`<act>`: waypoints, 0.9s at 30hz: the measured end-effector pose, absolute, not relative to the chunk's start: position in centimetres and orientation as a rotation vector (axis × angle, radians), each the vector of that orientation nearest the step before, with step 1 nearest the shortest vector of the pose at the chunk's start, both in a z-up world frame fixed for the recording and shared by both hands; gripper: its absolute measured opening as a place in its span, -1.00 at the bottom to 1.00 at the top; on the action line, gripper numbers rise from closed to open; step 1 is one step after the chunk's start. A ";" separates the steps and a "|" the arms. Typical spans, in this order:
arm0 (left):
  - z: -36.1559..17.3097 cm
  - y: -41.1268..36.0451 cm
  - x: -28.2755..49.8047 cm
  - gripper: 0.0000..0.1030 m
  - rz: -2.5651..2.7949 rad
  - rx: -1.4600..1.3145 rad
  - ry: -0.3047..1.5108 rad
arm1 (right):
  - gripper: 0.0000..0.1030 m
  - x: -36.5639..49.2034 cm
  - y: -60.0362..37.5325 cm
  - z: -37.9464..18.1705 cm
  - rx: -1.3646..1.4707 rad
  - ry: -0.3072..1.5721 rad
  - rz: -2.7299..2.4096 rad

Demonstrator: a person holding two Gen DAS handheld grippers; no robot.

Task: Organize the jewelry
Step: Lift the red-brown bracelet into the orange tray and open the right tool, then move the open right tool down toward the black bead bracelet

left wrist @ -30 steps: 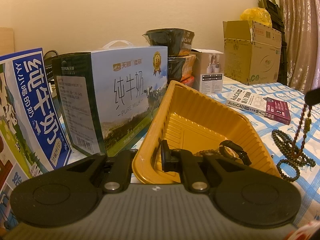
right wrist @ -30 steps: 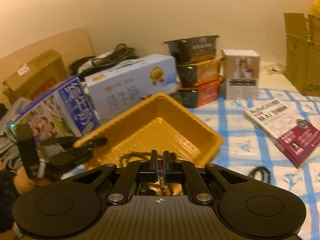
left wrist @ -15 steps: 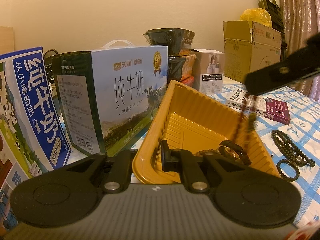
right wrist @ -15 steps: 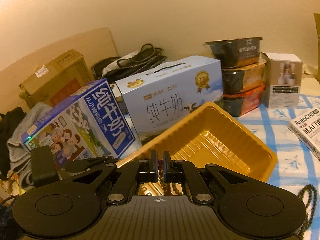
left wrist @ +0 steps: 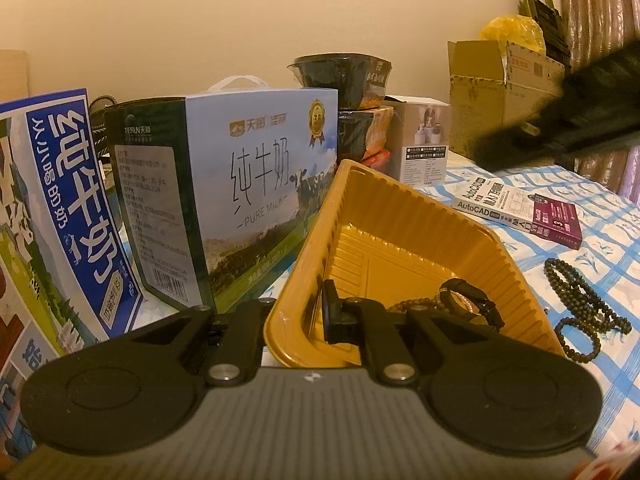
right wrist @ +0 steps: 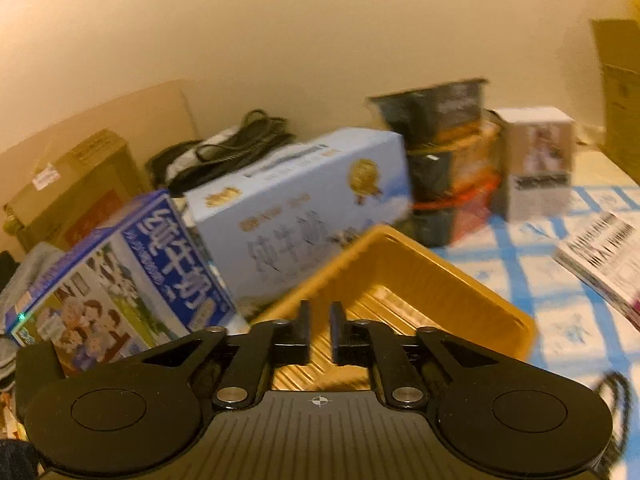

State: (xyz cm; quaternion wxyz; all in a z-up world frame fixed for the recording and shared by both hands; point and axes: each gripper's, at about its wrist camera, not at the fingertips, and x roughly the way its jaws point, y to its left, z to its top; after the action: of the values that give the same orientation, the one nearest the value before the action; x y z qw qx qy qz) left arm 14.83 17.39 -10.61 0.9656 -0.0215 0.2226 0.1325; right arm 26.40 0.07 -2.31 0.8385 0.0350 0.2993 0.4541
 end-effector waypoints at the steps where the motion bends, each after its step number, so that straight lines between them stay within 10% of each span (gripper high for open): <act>1: -10.6 17.4 14.8 -0.81 0.268 -0.045 0.449 | -0.27 26.3 -0.9 -2.6 0.086 0.640 0.947; 4: -10.6 17.4 14.7 -0.81 0.270 -0.051 0.446 | 0.11 25.4 -4.2 -3.4 0.125 0.641 0.888; 27: -10.5 17.3 14.7 -0.81 0.274 -0.045 0.447 | -0.11 23.3 -17.0 -12.7 0.074 0.865 0.526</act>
State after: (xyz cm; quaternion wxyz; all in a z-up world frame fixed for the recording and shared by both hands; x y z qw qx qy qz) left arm 14.73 17.31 -10.52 0.9656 -0.0223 0.2207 0.1355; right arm 23.32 -16.98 -12.72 0.8739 0.0356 0.4142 0.2520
